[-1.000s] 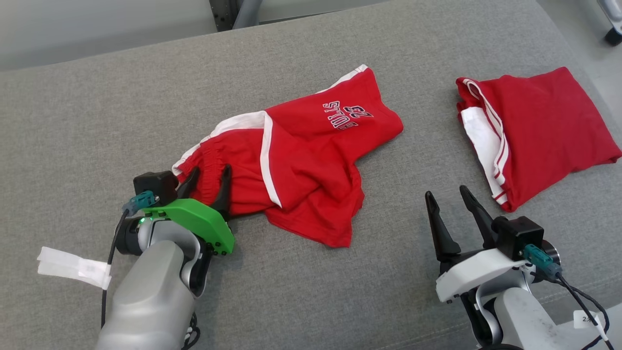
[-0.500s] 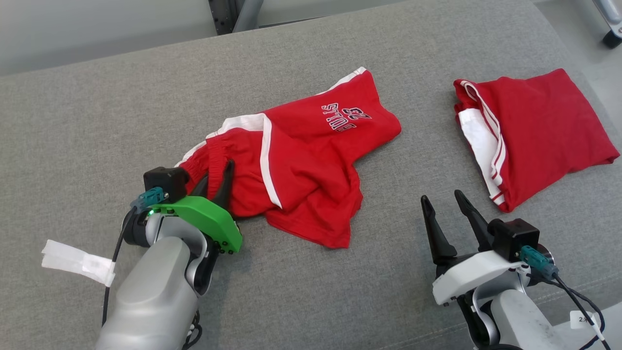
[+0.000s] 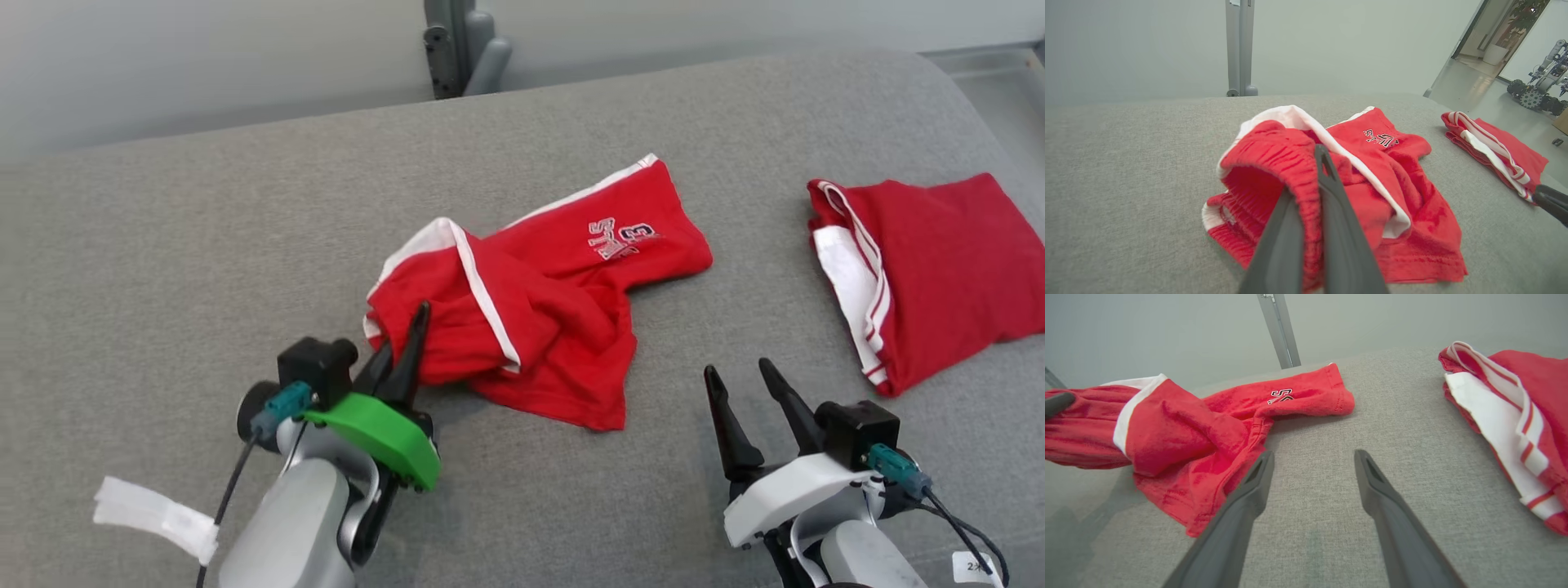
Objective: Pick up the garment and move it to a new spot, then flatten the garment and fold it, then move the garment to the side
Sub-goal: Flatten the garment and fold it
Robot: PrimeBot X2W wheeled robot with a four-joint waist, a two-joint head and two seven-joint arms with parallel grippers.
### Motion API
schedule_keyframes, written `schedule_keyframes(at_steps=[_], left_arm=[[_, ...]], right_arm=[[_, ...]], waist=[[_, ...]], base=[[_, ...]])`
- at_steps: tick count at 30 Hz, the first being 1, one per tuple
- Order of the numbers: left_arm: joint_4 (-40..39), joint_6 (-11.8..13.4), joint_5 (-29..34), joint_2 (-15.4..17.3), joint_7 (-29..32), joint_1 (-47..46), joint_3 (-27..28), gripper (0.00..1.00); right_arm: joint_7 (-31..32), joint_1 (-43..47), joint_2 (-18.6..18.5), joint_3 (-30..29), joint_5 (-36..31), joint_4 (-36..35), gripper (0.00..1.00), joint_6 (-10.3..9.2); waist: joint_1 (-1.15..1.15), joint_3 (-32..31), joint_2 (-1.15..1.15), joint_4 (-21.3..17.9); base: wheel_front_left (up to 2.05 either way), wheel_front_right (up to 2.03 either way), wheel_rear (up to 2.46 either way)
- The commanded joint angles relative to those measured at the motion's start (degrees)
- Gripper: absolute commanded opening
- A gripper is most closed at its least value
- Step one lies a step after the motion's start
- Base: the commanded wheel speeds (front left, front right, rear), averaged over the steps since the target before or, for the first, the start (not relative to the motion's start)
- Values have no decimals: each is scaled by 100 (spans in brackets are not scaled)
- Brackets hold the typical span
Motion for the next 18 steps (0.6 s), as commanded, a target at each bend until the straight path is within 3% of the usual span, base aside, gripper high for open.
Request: schedule_keyframes(at_steps=[1,6,7,9,10,11,18], left_arm=[[-34,2,55,35,-16,107,-11,0],[-205,3,158,244,-15,735,-297,0],[-205,3,165,274,-15,843,-398,7],[-186,3,121,329,-15,1025,-626,39],[-131,3,60,355,-16,1097,-654,61],[-107,3,13,368,-16,1144,-645,100],[-86,2,-31,249,-15,1386,-258,100]], right_arm=[[-14,104,-11,9,47,18,100,-7],[-14,133,-11,264,189,84,100,-7],[-14,137,-12,319,219,100,100,-7],[-13,160,-15,423,268,145,100,-7],[-14,163,-15,478,285,174,100,-7],[-14,154,-15,528,290,201,100,-7],[-14,161,-15,680,347,344,100,-7]], waist=[[0,-387,0,420],[0,-562,0,662],[0,-580,0,677],[0,-603,0,687],[0,-610,0,683],[0,-614,0,674],[0,-680,0,599]], base=[[0,0,0],[0,0,0],[0,0,0],[0,0,0],[0,0,0],[0,0,0],[0,0,0]])
